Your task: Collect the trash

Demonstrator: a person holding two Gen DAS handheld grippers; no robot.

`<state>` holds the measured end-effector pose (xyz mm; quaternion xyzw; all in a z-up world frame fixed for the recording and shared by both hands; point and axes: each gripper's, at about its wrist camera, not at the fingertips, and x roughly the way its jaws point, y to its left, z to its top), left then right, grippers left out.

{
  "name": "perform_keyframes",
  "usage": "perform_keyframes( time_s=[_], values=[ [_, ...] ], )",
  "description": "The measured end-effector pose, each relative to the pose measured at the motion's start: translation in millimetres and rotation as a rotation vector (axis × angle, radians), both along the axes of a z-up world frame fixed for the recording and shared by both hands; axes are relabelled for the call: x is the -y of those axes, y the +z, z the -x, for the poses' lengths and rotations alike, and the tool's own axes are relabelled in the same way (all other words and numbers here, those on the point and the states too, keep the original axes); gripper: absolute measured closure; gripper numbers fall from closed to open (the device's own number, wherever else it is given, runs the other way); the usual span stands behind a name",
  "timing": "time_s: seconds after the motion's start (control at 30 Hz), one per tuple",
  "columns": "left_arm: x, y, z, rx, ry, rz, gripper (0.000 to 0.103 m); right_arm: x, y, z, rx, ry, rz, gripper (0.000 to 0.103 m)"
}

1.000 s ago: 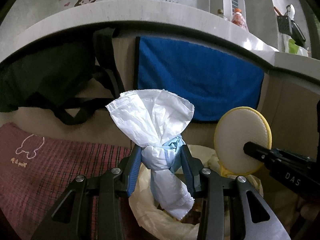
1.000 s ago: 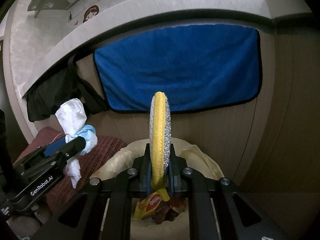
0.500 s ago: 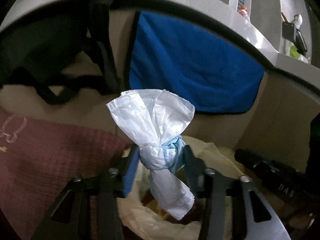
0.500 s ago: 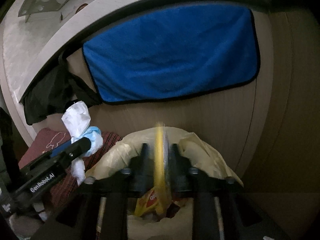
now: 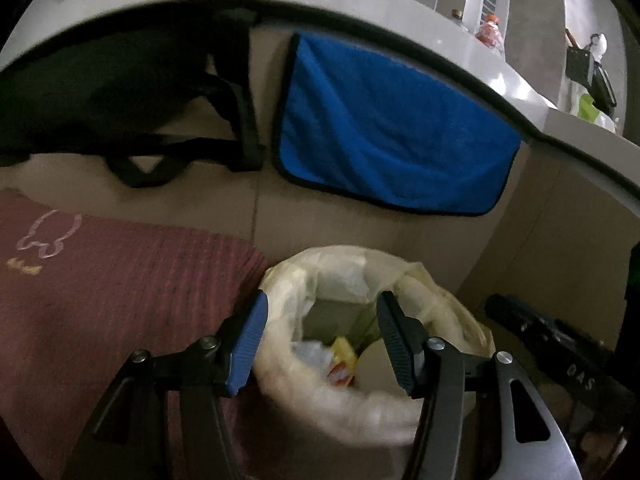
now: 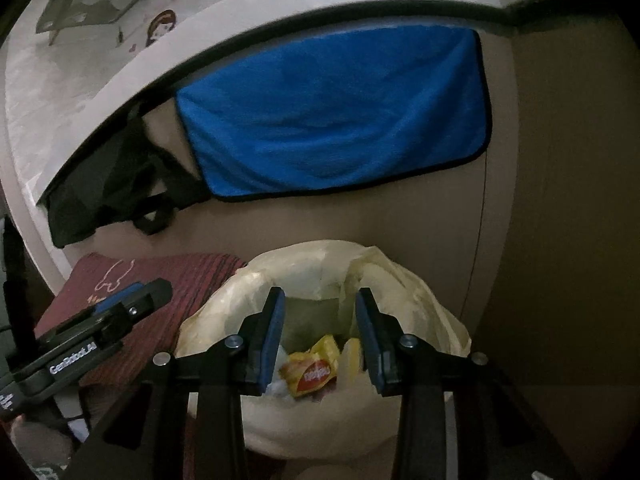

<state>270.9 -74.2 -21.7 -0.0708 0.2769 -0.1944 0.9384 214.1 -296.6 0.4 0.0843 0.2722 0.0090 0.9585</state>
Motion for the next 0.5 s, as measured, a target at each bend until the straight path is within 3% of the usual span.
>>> perform_keyframes(
  time_s=[0.27, 0.4, 0.5],
  values=[
    [-46, 28, 134, 0.126, 0.070, -0.107, 0.046, -47, 14, 91, 0.053, 0.064, 0.041, 0.068],
    [-66, 20, 192, 0.101, 0.144, -0.162, 0.046, -76, 14, 142, 0.066, 0.079, 0.070, 0.068],
    [-73, 12, 222, 0.085, 0.103, -0.192, 0.046, -100, 8, 184, 0.068, 0.109, 0.082, 0.068]
  ],
)
